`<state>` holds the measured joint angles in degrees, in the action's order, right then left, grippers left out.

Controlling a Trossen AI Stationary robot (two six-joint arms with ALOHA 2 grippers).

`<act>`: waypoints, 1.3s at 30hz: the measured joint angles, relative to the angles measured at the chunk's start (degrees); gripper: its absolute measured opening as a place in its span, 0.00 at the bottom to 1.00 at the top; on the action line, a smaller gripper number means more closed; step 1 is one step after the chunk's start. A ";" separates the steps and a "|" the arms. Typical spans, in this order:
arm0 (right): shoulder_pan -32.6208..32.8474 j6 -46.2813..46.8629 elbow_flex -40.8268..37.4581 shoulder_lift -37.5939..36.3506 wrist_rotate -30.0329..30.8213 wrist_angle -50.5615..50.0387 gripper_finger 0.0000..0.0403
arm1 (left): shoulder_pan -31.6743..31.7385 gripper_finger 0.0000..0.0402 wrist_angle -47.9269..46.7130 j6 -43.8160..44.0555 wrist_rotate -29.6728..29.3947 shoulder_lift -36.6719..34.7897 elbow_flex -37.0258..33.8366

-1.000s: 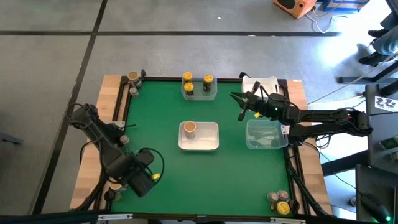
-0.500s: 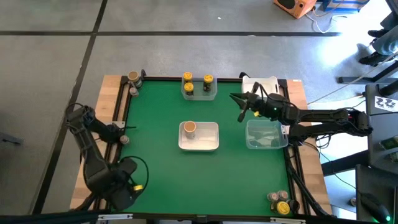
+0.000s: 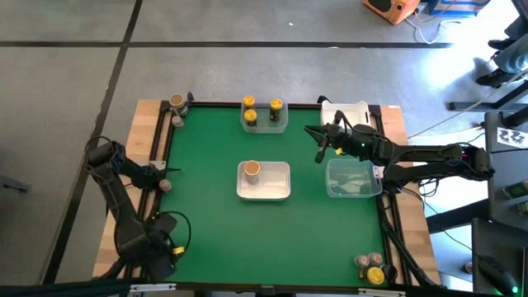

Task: Sort spices by type
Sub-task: Put the bottom gold seasoning bottle into the bottom white bin

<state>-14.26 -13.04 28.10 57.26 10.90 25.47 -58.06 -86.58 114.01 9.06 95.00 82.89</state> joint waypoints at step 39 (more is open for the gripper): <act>0.00 -0.04 0.00 0.00 -0.02 -0.35 0.10 | -2.69 0.87 11.82 -1.61 -1.04 0.02 -11.17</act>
<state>-14.26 -13.08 28.10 57.25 10.88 25.13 -60.75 -74.77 112.40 8.02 95.02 71.72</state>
